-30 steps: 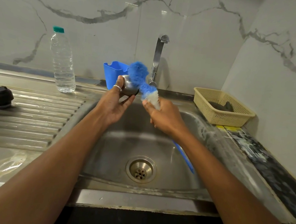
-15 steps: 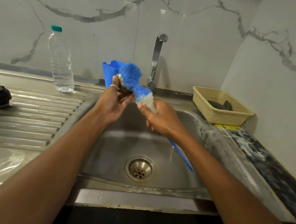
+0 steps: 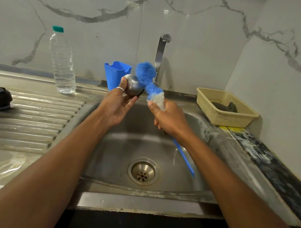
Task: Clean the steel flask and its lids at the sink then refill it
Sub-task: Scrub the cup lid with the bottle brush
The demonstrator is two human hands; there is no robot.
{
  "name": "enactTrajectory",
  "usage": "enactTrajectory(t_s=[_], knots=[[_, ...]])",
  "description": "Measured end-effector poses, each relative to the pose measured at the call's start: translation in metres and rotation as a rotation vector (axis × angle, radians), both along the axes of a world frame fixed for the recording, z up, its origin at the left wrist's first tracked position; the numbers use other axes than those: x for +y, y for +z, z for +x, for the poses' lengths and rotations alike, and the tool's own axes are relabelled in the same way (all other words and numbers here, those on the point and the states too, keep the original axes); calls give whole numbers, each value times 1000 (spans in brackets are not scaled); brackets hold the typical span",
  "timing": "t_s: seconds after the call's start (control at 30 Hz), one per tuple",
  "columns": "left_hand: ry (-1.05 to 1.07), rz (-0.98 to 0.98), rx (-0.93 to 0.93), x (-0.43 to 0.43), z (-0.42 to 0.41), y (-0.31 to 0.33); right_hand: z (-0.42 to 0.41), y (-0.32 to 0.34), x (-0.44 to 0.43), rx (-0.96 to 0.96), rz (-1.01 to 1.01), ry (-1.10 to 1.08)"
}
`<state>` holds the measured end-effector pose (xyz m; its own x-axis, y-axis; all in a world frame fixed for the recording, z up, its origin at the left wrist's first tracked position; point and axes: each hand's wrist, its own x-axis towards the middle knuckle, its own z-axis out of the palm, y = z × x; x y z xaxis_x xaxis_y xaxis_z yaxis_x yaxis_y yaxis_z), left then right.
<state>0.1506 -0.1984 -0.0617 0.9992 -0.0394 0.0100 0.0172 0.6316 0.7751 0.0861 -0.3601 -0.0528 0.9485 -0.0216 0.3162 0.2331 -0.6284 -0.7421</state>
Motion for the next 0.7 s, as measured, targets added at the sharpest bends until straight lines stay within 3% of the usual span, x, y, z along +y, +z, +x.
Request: enactTrajectory(t_s=[0.17,0.33,0.47,0.7], knots=[[-49,-63,-30,2,-4,5,-3,3,2,-35,13,45],[-85,26,-80,-3,-7,3,-3,2,-1,-31,8,56],[-12,-14,-73,1,-1,0,-5,1,3,8,-46,128],[-60,-29,-46,-2,-3,1,0,-1,2,-15,-56,19]])
